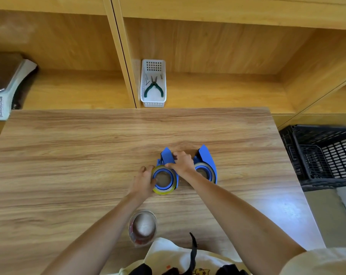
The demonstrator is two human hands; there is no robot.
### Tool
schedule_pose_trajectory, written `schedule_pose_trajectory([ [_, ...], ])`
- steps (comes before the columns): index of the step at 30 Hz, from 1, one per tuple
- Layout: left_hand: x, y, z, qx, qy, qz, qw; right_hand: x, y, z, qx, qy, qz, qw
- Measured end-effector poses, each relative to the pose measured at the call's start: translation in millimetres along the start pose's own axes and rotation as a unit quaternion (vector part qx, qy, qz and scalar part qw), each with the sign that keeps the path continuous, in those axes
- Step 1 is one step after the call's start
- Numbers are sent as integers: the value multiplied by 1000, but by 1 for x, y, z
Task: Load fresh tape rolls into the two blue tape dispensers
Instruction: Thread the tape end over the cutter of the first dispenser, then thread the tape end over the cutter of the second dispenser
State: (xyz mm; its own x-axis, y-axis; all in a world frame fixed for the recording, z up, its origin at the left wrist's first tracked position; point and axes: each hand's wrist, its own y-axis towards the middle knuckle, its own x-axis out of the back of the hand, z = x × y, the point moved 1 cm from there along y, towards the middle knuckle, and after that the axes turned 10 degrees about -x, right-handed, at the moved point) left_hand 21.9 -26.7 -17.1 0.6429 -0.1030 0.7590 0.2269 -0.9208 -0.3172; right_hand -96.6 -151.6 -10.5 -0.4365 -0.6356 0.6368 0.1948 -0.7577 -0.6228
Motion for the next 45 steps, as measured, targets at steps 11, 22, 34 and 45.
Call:
schedule_pose_trajectory([
  [11,6,-23,-15,-37,36,-42,998,34,-6,-25,98,-79,-17,992],
  [22,2,-40,-37,-92,13,-95,991,68,-20,-85,145,-208,-176,951],
  [34,-18,-43,-58,-134,6,-101,986,67,-21,-108,69,-237,-105,963],
  [45,-33,-45,-66,-120,-1,-108,987,70,-8,-109,73,-257,-78,960],
])
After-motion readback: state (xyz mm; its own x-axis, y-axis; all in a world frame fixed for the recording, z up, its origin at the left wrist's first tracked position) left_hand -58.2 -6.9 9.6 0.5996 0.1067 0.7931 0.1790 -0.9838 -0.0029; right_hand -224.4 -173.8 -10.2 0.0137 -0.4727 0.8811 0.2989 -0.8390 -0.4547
